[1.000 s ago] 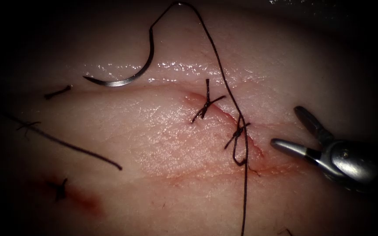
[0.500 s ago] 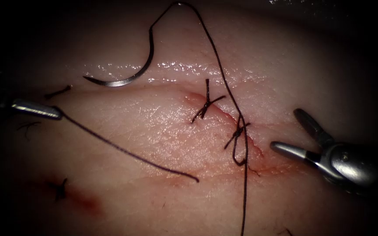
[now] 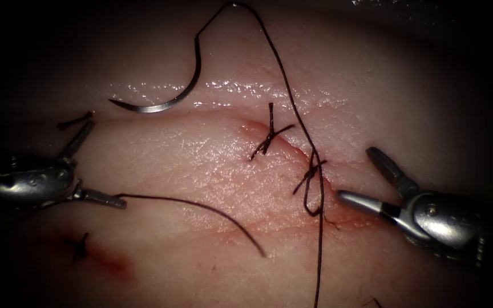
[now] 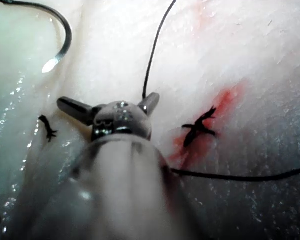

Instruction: Wound Closure

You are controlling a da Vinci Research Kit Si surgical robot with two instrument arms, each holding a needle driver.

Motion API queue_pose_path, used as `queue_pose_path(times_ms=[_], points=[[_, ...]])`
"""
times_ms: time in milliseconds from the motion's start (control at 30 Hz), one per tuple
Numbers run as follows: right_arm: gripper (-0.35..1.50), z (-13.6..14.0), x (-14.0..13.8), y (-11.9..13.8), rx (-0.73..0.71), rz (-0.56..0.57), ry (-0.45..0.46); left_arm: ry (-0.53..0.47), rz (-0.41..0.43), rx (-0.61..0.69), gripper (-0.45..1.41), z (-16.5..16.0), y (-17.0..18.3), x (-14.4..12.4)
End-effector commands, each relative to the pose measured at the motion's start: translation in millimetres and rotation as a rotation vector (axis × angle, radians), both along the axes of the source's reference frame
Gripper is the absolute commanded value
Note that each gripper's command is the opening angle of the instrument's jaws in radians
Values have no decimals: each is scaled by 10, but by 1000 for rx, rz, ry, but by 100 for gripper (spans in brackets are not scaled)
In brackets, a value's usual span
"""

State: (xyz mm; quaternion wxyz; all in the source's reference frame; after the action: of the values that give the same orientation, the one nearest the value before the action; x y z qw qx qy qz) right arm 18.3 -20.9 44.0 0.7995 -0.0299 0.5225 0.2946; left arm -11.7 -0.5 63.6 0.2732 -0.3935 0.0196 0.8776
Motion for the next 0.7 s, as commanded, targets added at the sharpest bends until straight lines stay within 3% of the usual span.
queue_pose_path(times_ms=[33,167,400,700], points=[[145,4,8,-3,0,-1,2,13,11,2,128,13,-3,-3],[143,4,8,-3,-1,-1,2,57,33,18,132,31,-3,2],[141,2,8,-5,1,-3,0,238,171,-29,140,55,-10,12],[140,1,9,-7,6,-8,-5,278,234,-41,140,25,-12,41]])
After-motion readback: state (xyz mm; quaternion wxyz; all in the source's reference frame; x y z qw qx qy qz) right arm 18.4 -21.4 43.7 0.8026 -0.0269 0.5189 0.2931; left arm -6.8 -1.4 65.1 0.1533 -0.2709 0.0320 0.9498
